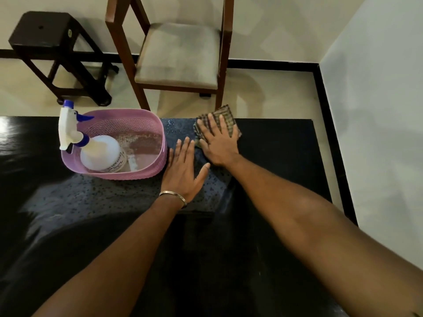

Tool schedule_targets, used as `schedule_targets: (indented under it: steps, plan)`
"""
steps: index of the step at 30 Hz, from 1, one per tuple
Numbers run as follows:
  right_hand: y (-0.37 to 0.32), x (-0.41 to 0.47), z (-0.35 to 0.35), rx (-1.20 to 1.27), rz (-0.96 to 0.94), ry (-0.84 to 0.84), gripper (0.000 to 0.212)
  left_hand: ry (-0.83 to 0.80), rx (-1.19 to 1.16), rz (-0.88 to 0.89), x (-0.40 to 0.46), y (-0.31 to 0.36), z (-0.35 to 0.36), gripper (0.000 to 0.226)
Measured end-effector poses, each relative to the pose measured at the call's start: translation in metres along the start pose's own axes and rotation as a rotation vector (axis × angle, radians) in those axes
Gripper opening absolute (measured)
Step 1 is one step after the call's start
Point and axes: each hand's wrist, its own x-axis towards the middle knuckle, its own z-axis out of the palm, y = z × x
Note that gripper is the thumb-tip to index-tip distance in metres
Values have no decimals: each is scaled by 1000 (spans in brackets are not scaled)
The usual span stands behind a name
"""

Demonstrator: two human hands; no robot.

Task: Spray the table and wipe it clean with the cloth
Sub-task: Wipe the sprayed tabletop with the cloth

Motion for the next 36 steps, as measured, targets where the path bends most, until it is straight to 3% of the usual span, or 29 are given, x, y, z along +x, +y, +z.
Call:
schedule_targets:
  steps: [4, 9, 12, 15, 22, 27, 29, 36]
  plan:
    - [41, -14, -2, 0, -59, -10, 60, -4, 8, 9, 4, -3, -1, 81]
    - [158, -61, -8, 31, 350, 51, 60, -13, -4, 28, 9, 11, 5, 80]
    - [176, -76, -10, 54, 447, 32, 61, -19, -26, 29, 6, 15, 6, 81]
    - [130, -75, 0, 54, 441, 59, 62, -27, -59, 30, 2, 11, 4, 79]
    - [-50, -140, 52, -24, 19, 30, 69, -56, -55, 32, -11, 0, -6, 77]
    - [-67, -178, 65, 33, -169, 16, 57, -44, -43, 44, -26, 3, -12, 78]
    - [-43, -185, 60, 49, -86, 19, 59, -34, -63, 53, -36, 8, -10, 80]
    - [102, -238, 35, 91, 489, 1, 61, -32, -84, 37, -76, 29, -2, 81]
